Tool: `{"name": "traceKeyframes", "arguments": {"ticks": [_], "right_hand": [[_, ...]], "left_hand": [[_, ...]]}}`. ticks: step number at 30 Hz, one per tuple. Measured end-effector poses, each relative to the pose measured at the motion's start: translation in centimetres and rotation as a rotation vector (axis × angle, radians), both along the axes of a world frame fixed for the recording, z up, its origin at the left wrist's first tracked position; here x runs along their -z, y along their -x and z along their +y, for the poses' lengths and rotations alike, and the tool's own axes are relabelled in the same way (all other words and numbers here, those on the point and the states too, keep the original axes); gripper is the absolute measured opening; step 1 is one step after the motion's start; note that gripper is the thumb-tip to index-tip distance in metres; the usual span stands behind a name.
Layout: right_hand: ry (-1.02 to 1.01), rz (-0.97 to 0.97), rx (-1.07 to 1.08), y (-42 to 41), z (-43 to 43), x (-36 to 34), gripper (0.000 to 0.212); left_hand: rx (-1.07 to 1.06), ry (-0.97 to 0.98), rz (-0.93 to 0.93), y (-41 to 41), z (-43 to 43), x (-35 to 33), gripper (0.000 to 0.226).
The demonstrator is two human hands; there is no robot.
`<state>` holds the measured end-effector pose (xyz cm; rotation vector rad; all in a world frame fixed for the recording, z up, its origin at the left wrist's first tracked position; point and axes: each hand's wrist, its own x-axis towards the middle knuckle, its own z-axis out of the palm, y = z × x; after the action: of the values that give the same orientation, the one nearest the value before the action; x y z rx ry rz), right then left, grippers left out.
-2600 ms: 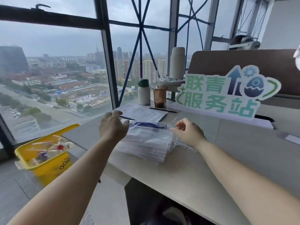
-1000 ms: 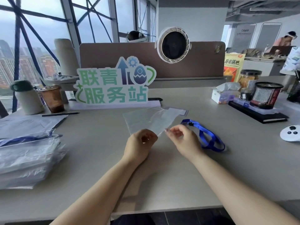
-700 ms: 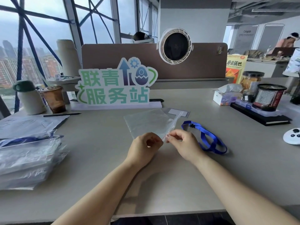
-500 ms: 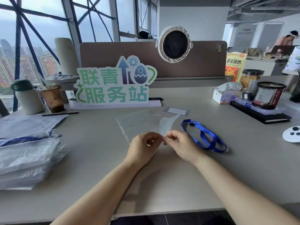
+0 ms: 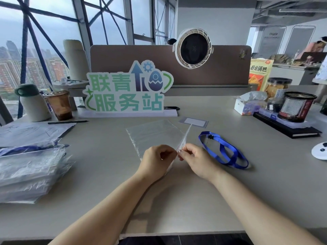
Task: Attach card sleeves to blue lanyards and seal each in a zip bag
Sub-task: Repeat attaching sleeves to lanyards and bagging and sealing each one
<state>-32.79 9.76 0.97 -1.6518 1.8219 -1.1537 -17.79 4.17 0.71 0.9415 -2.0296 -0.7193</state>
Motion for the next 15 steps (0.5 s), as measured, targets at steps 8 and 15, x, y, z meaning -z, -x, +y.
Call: {"name": "traceKeyframes", "arguments": {"ticks": [8, 15], "right_hand": [[0.017, 0.181, 0.362, 2.6, -0.2, 0.4, 0.022], [0.107, 0.436, 0.384, 2.9, -1.1, 0.3, 0.020]], "left_hand": [[-0.487, -0.133, 0.319, -3.4, -3.4, -1.0, 0.007], [-0.447, -0.158, 0.358, -3.2, -3.7, -2.0, 0.010]]}}
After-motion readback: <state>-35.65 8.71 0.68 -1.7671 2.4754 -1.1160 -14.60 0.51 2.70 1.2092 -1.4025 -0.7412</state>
